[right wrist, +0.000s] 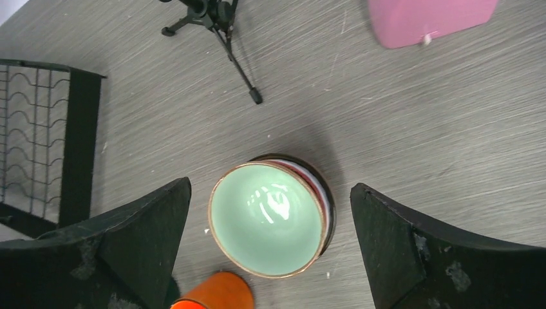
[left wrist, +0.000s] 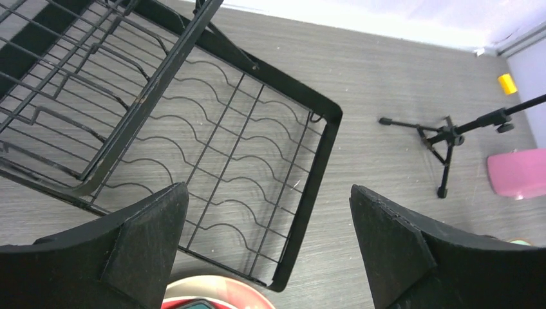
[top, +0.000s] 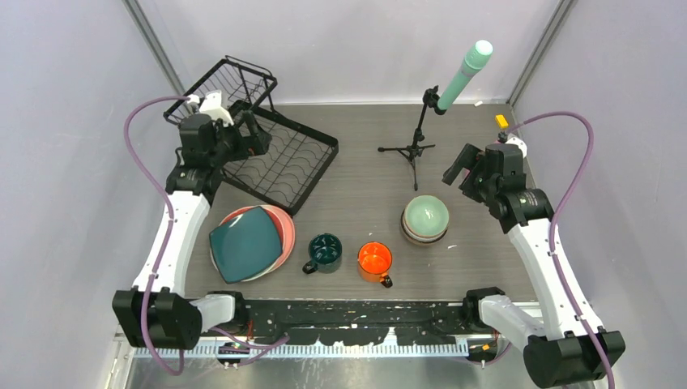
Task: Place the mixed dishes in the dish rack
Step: Move the dish rack to the center of the board.
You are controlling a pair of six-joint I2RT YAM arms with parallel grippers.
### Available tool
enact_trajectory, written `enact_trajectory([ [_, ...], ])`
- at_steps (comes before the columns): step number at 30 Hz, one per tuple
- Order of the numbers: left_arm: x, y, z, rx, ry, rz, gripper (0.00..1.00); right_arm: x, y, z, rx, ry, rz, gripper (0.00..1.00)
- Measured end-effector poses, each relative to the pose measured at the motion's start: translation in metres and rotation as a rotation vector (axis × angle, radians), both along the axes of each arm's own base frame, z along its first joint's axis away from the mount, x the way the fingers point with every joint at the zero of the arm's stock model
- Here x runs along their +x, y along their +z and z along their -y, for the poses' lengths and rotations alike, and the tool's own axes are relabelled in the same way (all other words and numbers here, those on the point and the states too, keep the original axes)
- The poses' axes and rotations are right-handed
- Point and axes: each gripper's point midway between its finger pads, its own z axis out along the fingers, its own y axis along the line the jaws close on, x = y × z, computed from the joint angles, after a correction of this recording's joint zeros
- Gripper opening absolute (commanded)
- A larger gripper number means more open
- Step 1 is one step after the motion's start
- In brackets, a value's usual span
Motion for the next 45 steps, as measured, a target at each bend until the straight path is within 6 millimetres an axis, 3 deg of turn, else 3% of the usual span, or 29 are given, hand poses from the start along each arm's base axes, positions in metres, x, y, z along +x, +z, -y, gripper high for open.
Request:
enact_trajectory([
  [8,-0.014,0.028,0.014,-0.174,-0.011,0.059,1.00,0.014,0.004,-0.024,0.198,-0.017,0.084,1.00],
  [16,-0.008,0.012,0.002,-0.515,0.029,-0.009,1.00,0.030,-0.007,-0.063,0.348,0.121,0.035,1.00],
  [22,0.005,-0.011,0.033,-0.674,-0.127,-0.108,1.00,0.037,-0.019,-0.074,0.341,0.197,-0.056,1.00],
  [26,0.000,-0.015,0.054,-0.607,-0.167,-0.147,1.00,0.035,-0.014,-0.074,0.320,0.223,-0.056,1.00],
  [30,-0.009,-0.001,0.101,-0.431,-0.244,-0.136,1.00,0.035,-0.007,-0.073,0.298,0.244,-0.039,1.00],
  [33,-0.017,0.003,0.123,-0.327,-0.283,-0.128,1.00,0.033,-0.007,-0.072,0.282,0.253,-0.039,1.00],
  [40,-0.018,-0.034,0.112,-0.139,-0.225,-0.194,1.00,0.030,-0.010,-0.069,0.259,0.259,-0.051,1.00],
  [45,-0.020,-0.065,0.131,-0.013,-0.294,-0.285,1.00,0.029,-0.011,-0.068,0.255,0.253,-0.055,1.00],
])
